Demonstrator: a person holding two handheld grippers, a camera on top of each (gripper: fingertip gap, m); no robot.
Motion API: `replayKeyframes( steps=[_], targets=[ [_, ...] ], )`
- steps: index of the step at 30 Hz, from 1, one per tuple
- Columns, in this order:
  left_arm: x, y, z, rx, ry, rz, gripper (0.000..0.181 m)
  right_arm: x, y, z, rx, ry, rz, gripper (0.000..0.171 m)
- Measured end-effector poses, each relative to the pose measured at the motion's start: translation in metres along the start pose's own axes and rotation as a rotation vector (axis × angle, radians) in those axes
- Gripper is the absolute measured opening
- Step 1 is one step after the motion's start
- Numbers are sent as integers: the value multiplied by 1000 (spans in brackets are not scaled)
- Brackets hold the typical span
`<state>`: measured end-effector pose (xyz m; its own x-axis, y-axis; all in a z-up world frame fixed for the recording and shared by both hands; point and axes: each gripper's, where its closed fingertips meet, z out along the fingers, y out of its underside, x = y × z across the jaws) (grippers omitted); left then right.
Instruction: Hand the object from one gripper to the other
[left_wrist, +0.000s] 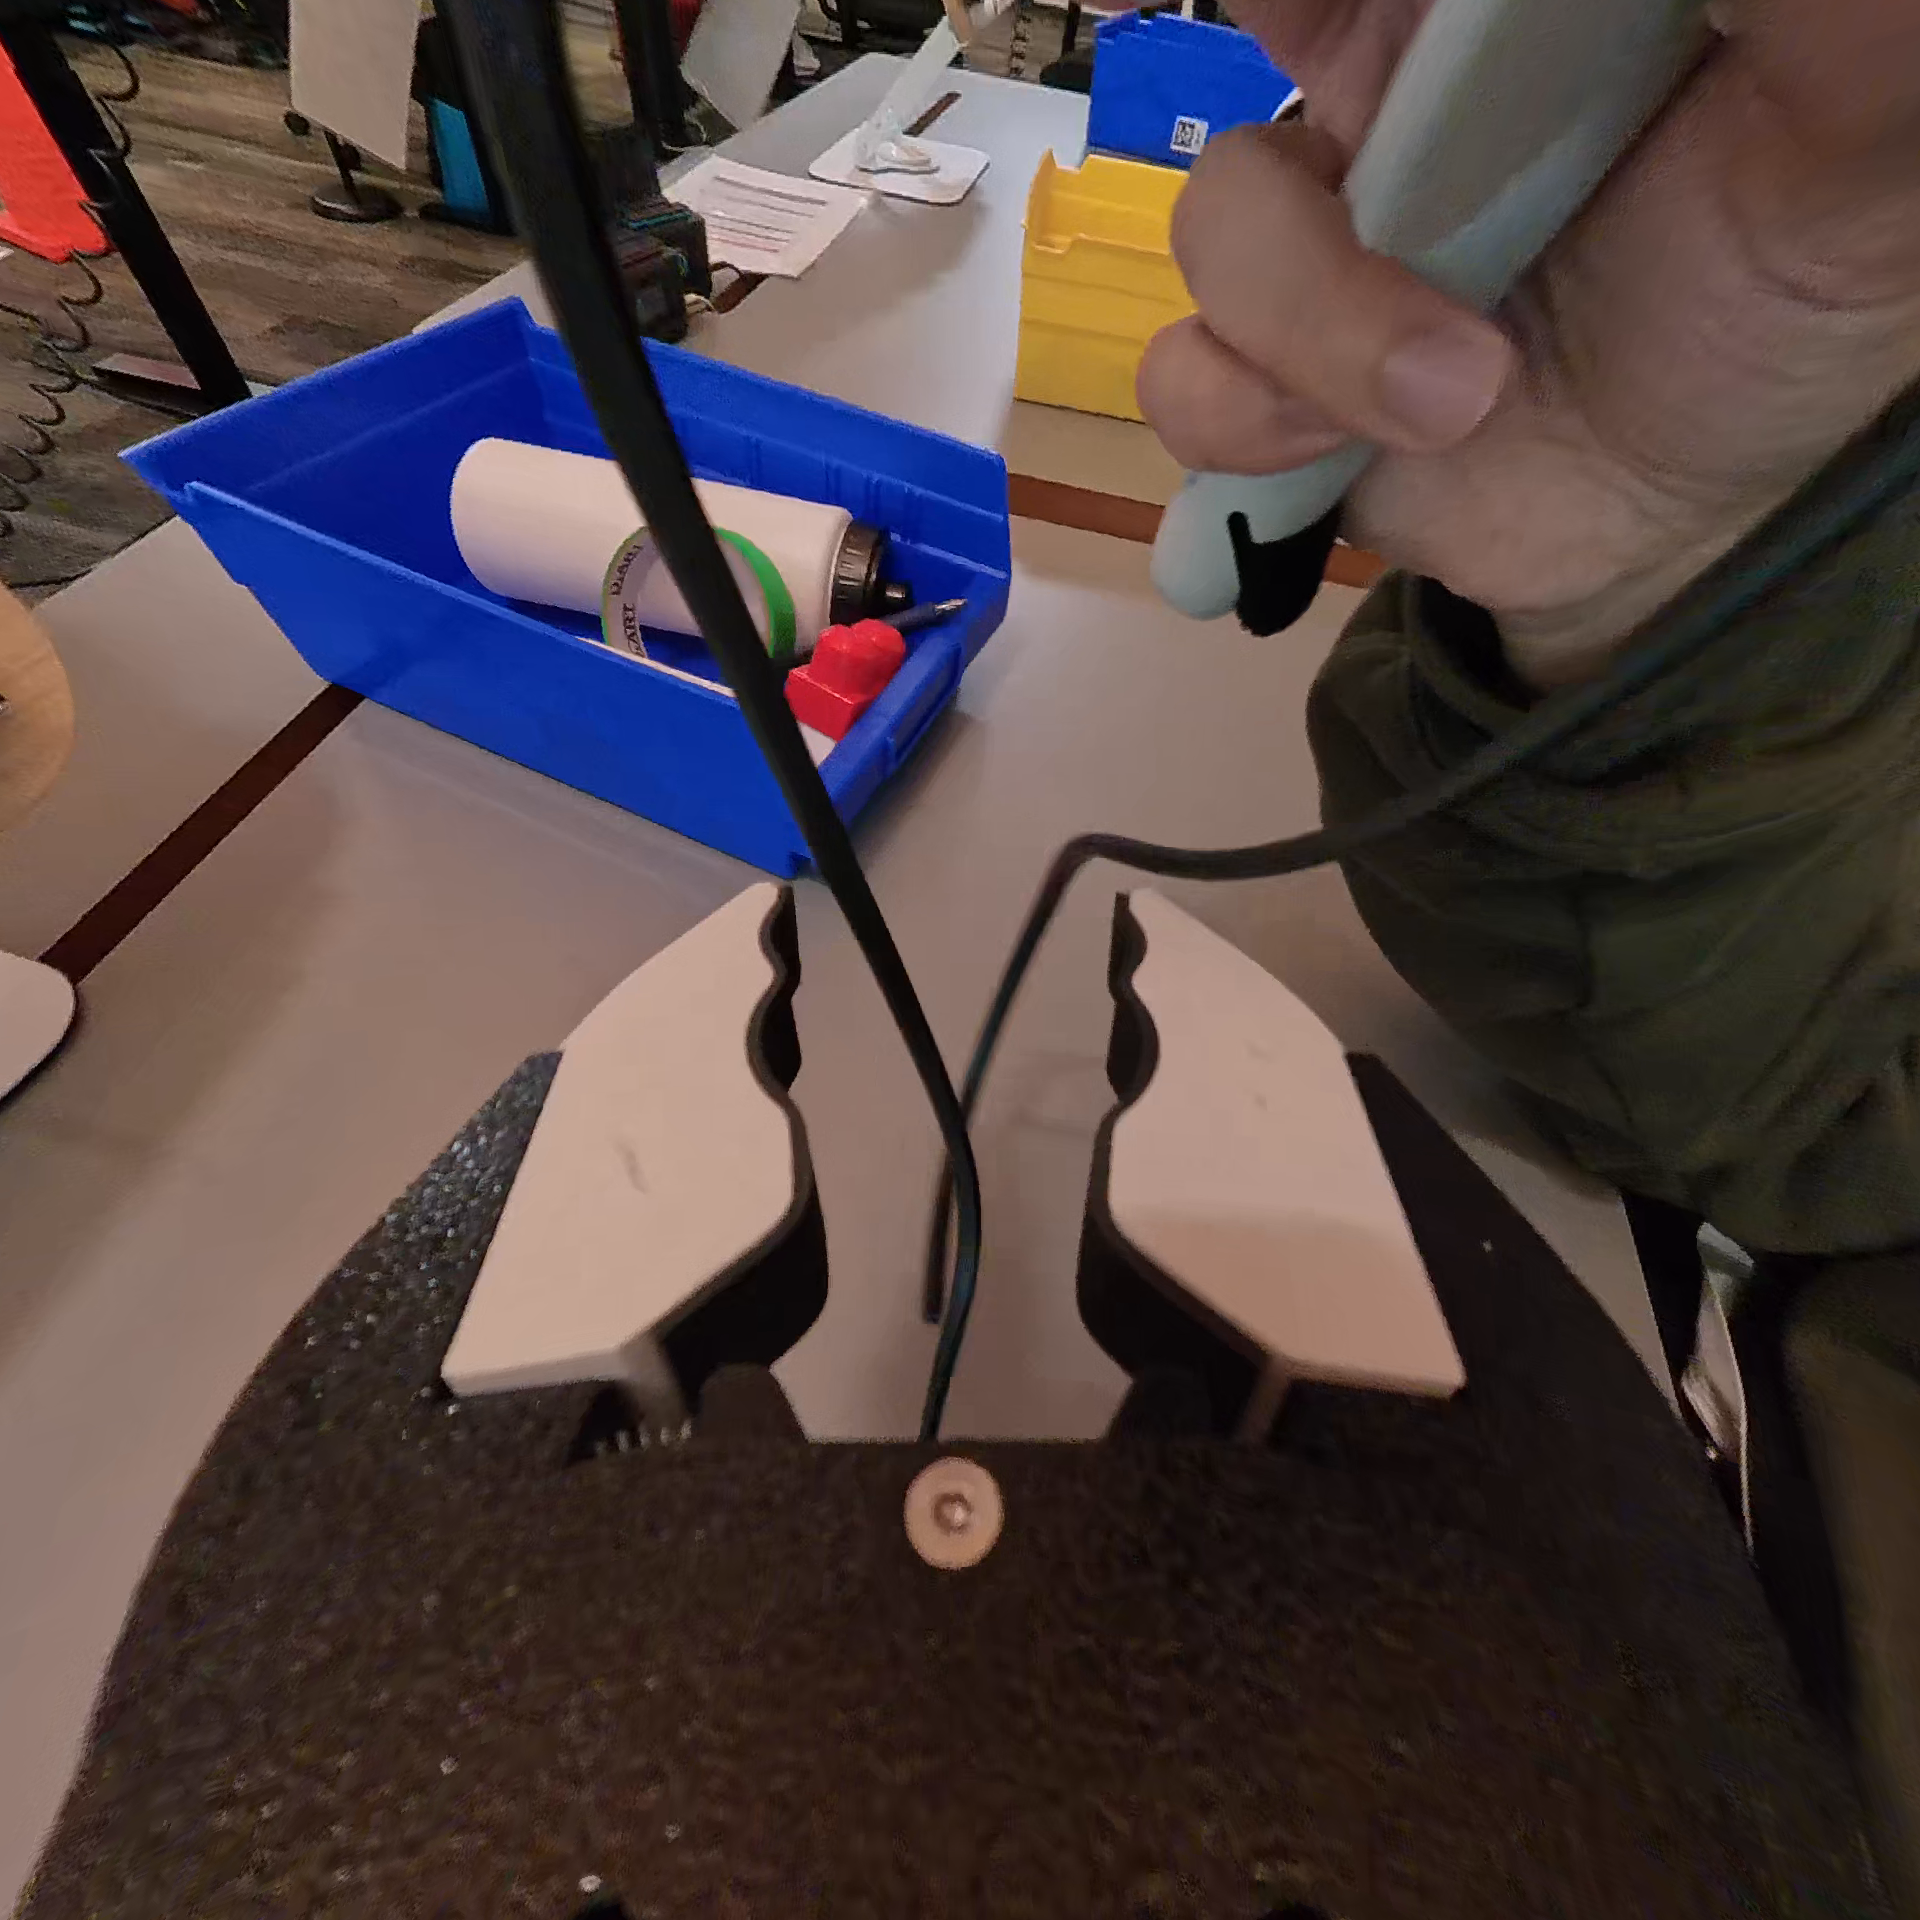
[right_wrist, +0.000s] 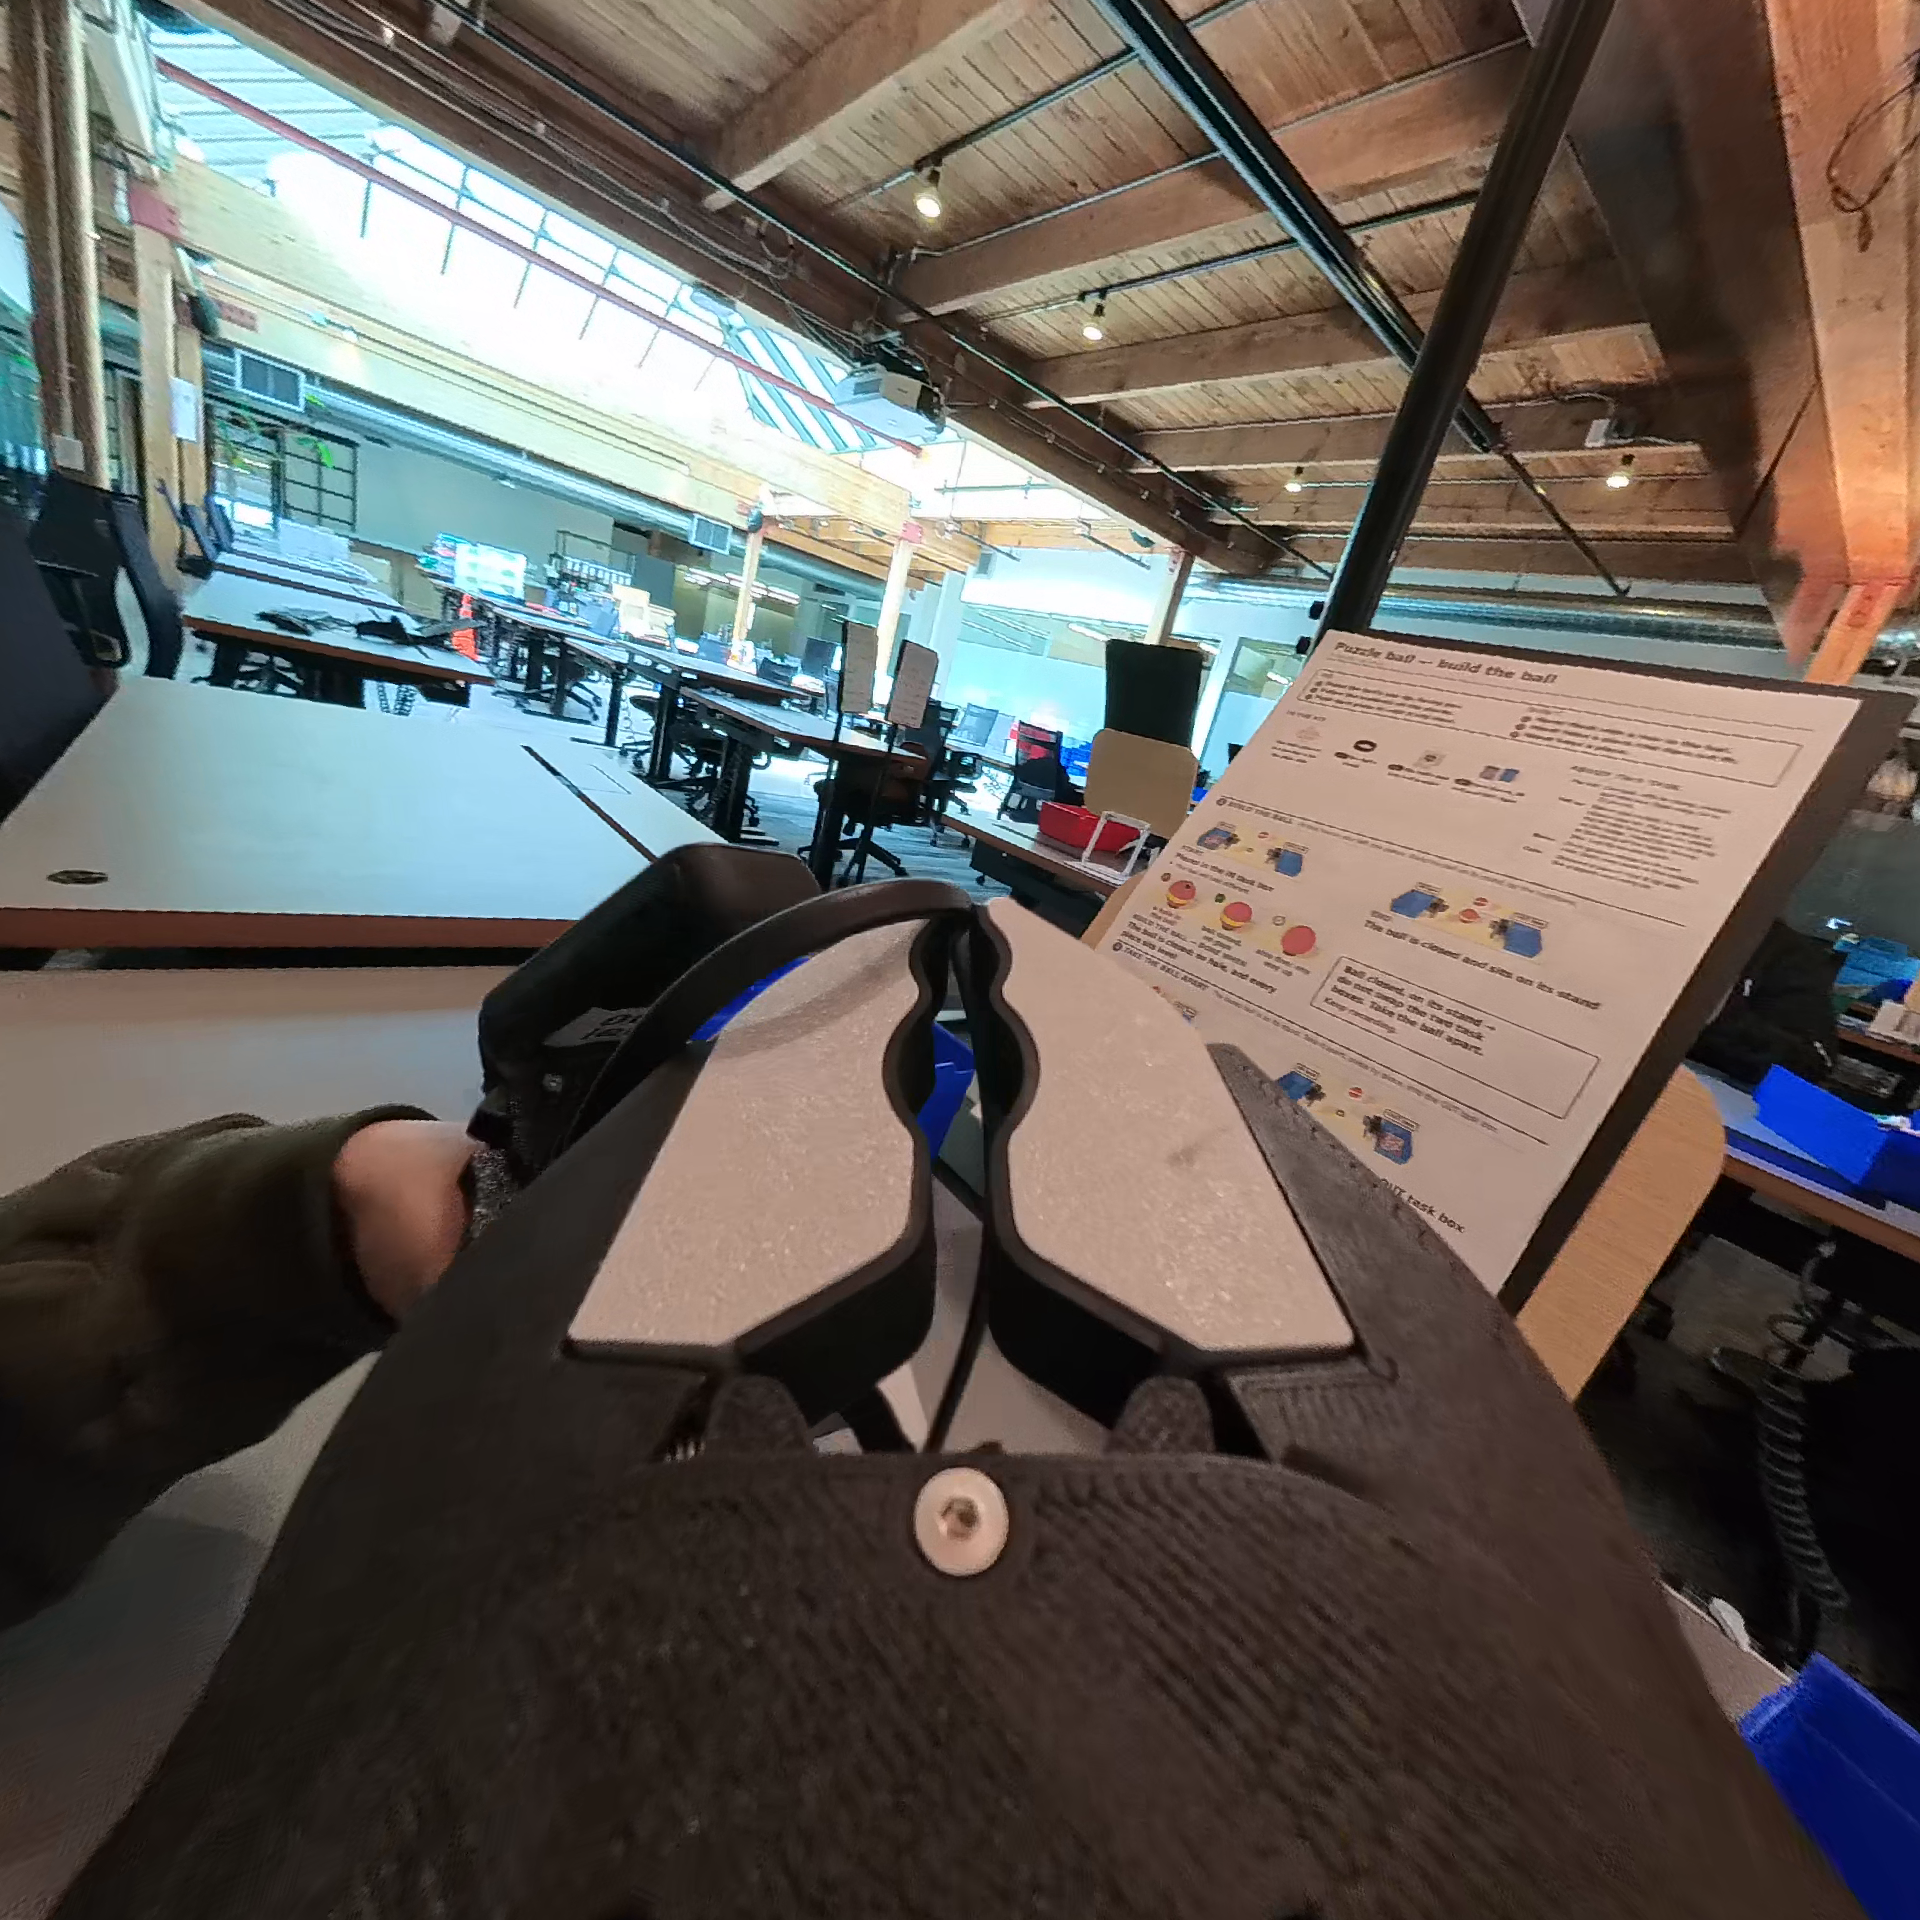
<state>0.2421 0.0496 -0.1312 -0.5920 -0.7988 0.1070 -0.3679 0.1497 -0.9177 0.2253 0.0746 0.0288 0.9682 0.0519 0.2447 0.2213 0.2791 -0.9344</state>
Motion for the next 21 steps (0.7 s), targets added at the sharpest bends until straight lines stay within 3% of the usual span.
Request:
replayKeyframes(
  steps=[9,13,18,21],
  targets=[
    [33,3,8,-32,141,51,69,1,3,1,-11,11,-9,3],
    [17,11,9,-85,49,66,89,4,0,-2,5,25,-6,3],
    [32,7,-7,-68,132,125,88,11,-1,-5,11,50,-6,3],
    [32,-8,-9,18,120,96,73,11,-3,-6,28,55,10,3]
  ],
)
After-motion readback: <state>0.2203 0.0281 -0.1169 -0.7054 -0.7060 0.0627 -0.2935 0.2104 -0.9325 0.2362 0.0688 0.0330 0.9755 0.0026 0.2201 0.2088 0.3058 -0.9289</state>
